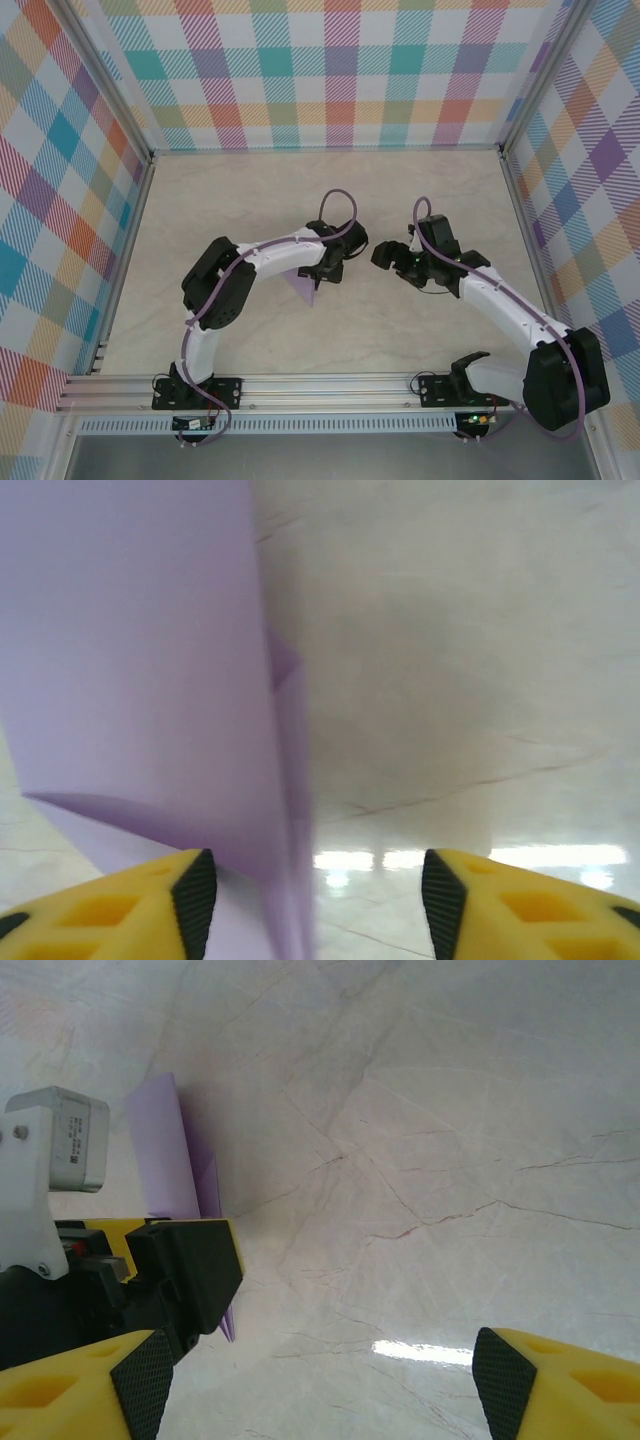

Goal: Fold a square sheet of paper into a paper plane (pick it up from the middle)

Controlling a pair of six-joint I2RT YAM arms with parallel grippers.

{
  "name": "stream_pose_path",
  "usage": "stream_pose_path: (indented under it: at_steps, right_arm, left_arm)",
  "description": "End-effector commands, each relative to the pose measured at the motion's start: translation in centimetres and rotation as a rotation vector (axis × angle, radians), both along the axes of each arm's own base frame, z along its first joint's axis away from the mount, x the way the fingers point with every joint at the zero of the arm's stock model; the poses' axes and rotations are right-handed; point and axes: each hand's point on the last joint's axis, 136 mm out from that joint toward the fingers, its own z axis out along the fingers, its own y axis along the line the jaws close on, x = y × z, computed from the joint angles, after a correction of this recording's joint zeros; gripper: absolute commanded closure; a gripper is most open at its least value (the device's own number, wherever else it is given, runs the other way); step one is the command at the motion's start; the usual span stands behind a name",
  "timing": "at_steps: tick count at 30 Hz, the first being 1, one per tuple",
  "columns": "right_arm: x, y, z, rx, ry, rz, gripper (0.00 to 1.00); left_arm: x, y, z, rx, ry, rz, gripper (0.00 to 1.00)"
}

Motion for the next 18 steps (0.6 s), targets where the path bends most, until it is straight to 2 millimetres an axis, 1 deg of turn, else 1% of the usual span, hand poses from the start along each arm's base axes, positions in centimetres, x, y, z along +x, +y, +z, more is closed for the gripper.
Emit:
stream_pose_path:
  at_steps: [1,4,6,8,10,12,13,15,16,18]
  right_arm:
    - [-0.2,0.6,-0.8,0.015,0.011,0.006,0.19]
    - [-0.3,2.6,-1.5,0.032,0.021,0.060,0.20]
    - [-0.5,4.6,-1.8,0.037,0.024,0.106,0.24]
    - [-0.6,6.9,-2.0,0.047,0.028,0.153,0.33]
    - [-0.8,9.4,-2.3,0.057,0.032,0.198,0.44]
    - [-1.1,12.2,-2.7,0.069,0.042,0.250,0.58]
    - [-1.3,13.5,-2.8,0.078,0.047,0.279,0.64]
    - [-1.9,16.9,-3.1,0.130,0.082,0.352,0.79]
    - [-2.2,18.0,-3.3,0.157,0.099,0.375,0.83]
    - [-2.5,20.0,-4.3,0.184,0.140,0.407,0.88]
  left_arm:
    - [0.7,-1.7,4.7,-0.163,-0.041,-0.006,0.31]
    - [1.0,-0.3,6.8,-0.200,-0.087,0.040,0.20]
    - [1.3,1.3,7.9,-0.221,-0.122,0.088,0.14]
    - [1.7,3.5,8.5,-0.228,-0.151,0.151,0.09]
    - [2.0,6.0,8.5,-0.232,-0.170,0.224,0.06]
    - [2.1,8.9,8.2,-0.239,-0.170,0.310,0.04]
    - [2.0,10.0,7.9,-0.243,-0.168,0.342,0.04]
    - [1.7,12.2,7.5,-0.259,-0.164,0.402,0.03]
    - [1.5,13.0,7.4,-0.265,-0.165,0.424,0.03]
    - [1.1,14.3,6.9,-0.277,-0.156,0.461,0.02]
